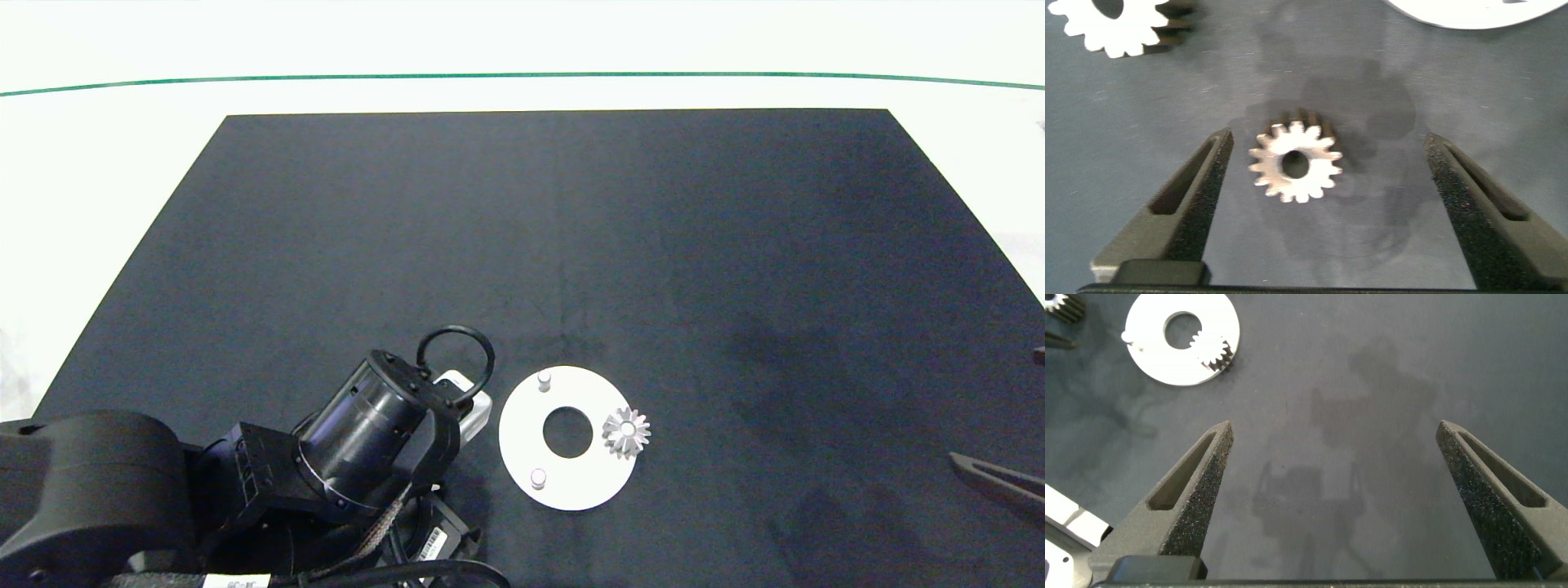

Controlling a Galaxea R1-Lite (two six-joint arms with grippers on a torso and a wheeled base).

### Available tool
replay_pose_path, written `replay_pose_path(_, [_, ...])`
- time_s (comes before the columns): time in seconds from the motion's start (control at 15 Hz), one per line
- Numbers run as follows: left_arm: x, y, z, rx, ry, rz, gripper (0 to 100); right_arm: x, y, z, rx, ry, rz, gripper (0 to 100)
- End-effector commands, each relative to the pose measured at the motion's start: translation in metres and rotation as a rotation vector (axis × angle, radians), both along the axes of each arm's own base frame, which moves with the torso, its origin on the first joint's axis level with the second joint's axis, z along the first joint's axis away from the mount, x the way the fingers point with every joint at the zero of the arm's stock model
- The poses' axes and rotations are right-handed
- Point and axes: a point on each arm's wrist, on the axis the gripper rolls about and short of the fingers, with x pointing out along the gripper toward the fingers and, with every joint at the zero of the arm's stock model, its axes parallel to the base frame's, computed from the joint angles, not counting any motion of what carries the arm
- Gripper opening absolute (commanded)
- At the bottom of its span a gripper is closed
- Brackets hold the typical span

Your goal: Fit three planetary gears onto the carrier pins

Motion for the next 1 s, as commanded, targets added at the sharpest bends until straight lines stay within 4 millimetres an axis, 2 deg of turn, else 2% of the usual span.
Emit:
replay_pose_path(0.07, [-0.002, 0.003, -0.001, 0.014, -0.009, 0.014, 87, -0.001, -0.001, 0.000, 0.002, -0.002, 0.001, 100])
replay_pose_path(1.0, [-0.004, 0.002, -0.011, 0.019, -0.027, 0.009, 59, 0.000, 0.000, 0.000, -0.001, 0.002, 0.001, 100])
